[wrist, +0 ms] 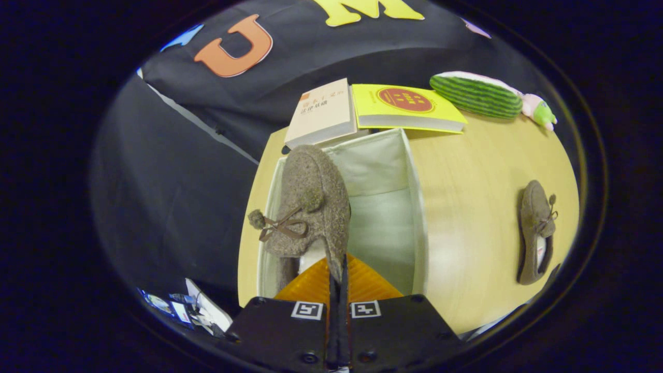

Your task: Open the storage box then place both shoes into the box .Put the left shoe in first, then the right shoe, with the right side of both shoes facing outward in a uniform manner.

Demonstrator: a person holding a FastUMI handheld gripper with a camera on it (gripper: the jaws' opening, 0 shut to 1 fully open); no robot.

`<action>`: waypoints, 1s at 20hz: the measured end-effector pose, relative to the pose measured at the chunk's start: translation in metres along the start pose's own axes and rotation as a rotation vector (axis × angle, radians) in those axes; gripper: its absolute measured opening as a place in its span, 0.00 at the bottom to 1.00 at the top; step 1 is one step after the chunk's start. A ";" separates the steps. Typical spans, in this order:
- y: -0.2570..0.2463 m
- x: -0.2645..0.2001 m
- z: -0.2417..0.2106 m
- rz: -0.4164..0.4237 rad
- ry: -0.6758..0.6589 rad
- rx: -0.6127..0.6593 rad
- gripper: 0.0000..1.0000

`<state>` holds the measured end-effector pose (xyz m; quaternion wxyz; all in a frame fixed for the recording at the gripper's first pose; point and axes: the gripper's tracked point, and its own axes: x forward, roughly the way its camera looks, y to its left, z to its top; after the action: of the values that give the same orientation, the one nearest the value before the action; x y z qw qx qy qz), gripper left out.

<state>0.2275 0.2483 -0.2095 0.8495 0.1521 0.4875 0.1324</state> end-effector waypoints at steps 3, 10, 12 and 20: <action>0.003 0.024 -0.005 -0.012 0.002 0.043 0.06; 0.011 0.041 -0.018 0.063 0.061 0.043 0.49; 0.016 0.026 -0.018 0.092 0.059 -0.020 1.00; -0.022 -0.073 0.005 0.031 -0.080 -0.196 1.00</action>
<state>0.1976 0.2006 -0.1584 0.8770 0.0807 0.4355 0.1864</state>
